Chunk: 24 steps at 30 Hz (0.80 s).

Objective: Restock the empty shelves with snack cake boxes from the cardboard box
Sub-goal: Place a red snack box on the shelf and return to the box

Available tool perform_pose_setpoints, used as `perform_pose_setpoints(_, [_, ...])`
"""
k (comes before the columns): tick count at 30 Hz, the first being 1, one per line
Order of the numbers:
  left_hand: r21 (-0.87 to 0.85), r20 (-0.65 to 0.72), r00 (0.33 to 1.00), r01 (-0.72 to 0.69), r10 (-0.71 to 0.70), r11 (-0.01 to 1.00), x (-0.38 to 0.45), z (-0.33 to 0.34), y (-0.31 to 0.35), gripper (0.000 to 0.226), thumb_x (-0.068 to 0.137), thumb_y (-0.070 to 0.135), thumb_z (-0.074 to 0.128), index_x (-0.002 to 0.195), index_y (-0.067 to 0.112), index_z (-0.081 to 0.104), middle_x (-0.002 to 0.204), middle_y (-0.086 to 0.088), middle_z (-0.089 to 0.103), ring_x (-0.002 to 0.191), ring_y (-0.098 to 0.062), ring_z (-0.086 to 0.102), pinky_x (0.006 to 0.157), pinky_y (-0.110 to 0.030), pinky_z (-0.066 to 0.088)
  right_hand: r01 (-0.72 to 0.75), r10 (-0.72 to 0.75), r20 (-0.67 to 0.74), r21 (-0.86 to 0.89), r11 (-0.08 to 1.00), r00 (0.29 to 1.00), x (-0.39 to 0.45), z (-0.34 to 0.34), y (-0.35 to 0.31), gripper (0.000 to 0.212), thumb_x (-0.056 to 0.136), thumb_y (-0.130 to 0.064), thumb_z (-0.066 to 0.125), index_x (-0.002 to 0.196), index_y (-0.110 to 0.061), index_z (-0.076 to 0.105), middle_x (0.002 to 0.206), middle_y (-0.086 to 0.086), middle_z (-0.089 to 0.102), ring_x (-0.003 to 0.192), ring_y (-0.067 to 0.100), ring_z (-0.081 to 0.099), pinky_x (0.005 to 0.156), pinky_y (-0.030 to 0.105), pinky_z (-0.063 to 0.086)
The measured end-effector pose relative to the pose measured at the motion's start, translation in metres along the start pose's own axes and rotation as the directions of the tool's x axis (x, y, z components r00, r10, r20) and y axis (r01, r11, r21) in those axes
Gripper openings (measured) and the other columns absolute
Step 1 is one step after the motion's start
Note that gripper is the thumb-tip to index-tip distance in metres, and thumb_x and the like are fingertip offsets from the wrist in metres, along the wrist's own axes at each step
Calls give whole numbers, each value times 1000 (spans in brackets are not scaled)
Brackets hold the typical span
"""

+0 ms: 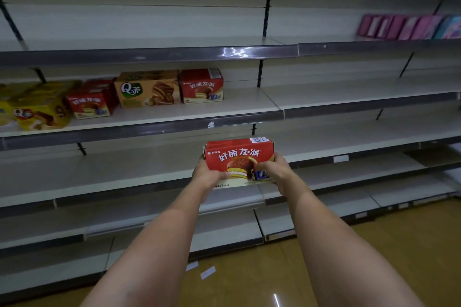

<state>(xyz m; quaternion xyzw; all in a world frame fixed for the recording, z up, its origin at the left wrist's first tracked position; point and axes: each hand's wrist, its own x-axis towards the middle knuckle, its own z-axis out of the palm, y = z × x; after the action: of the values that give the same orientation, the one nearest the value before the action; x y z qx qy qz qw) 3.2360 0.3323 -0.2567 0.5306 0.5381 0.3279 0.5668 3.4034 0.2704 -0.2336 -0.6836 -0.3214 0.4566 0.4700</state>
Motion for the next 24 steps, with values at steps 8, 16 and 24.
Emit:
perform_pose_setpoints(8, [137, -158, 986, -27, 49, 990, 56, 3, 26, 63, 73, 0, 78, 127, 12, 49, 119, -6, 62, 110, -26, 58, 96, -38, 46, 77, -76, 32, -16, 997, 997, 52, 5, -29, 43, 88, -6, 63, 128, -15, 48, 120, 6, 59, 114, 23, 53, 93, 37, 39])
perform_pose_setpoints(16, [43, -239, 967, -87, 94, 995, 131, -27, 71, 70, 77, -1, 74, 136, 13, 39, 128, -8, 56, 119, -27, 54, 97, -42, 45, 274, -253, 165, -123, 954, 953, 122, 37, -94, 21, 89, -12, 65, 99, -25, 53, 100, -5, 60, 101, 13, 58, 93, 38, 43])
perform_pose_setpoints(24, [152, -332, 929, -114, 160, 982, 212, -54, 96, 58, 77, 10, 77, 127, 14, 49, 126, -9, 60, 115, -28, 56, 100, -46, 45, 313, -314, 37, -260, 914, 949, 211, 77, -128, 49, 90, -14, 64, 133, -19, 43, 127, 7, 57, 119, 25, 54, 98, 42, 45])
